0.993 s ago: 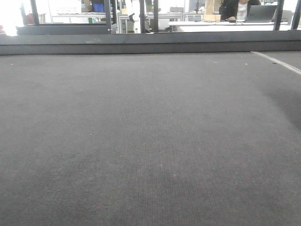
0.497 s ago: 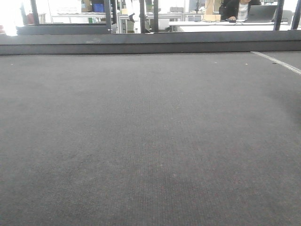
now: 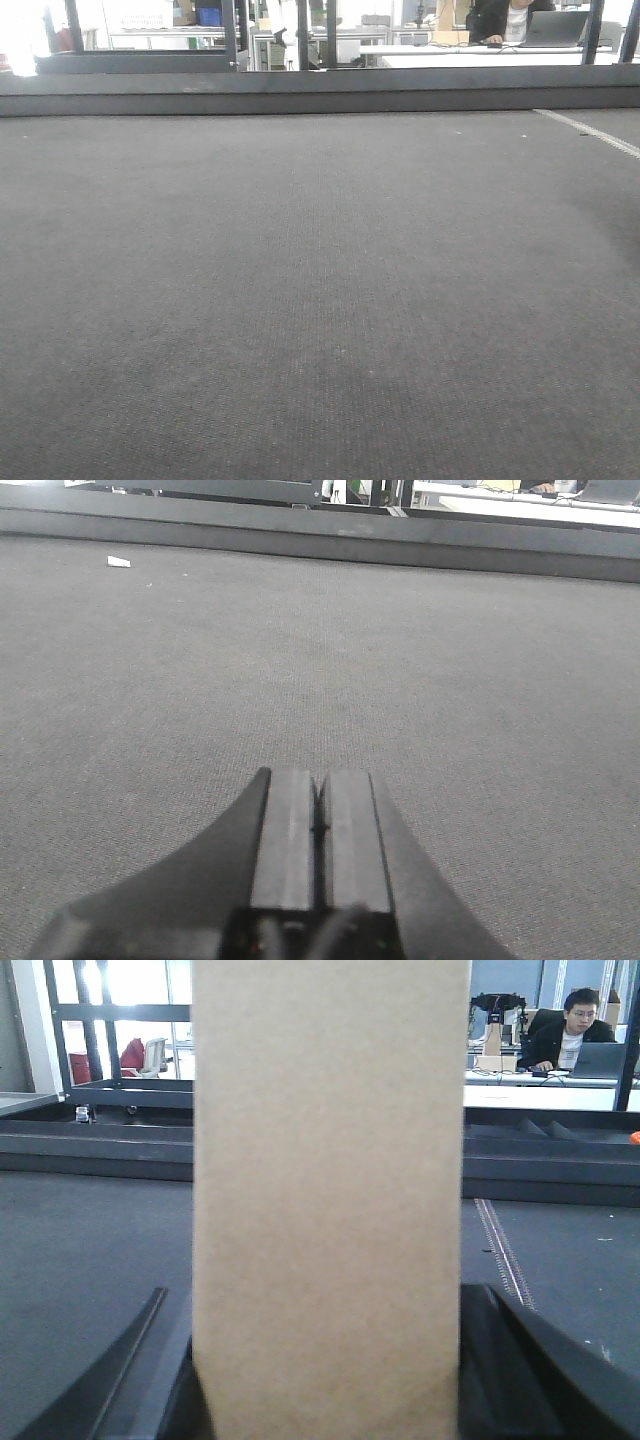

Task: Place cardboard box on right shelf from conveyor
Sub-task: 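Hold the box raised in the right gripper while the base turns, then carry the box in the right gripper past the red conveyor frame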

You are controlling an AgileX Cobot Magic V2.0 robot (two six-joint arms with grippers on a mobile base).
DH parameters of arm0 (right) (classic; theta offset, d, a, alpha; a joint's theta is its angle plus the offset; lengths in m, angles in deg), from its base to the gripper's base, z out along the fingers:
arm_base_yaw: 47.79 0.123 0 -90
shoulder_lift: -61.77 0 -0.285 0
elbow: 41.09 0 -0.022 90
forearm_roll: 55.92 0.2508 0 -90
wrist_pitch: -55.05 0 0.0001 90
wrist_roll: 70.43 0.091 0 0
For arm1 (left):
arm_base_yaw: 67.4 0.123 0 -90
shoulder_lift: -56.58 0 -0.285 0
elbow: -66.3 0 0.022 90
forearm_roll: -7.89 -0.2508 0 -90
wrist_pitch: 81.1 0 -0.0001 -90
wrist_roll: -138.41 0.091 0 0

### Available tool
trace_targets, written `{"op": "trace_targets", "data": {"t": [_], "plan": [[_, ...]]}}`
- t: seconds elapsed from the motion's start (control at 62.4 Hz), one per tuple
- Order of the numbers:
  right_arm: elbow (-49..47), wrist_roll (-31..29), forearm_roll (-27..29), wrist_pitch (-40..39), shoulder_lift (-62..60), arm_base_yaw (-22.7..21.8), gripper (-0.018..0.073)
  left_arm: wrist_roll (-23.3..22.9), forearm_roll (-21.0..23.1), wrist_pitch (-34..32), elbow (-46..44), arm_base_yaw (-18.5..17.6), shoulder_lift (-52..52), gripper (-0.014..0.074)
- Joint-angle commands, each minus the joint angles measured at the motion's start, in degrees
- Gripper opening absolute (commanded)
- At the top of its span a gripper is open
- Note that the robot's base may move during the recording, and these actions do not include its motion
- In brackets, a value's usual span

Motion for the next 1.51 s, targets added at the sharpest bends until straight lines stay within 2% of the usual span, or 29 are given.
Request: {"op": "trace_targets", "data": {"t": [0.0, 1.49], "plan": [[-1.61, -0.78, 0.15, -5.24, 0.57, -0.27, 0.0052, -0.27, -0.07, -4.92, 0.59, -0.08, -0.45, -0.0116], [-1.61, -0.78, 0.15, -5.12, 0.57, -0.27, 0.0052, -0.27, -0.07, -4.92, 0.59, -0.08, -0.45, -0.0116]]}}
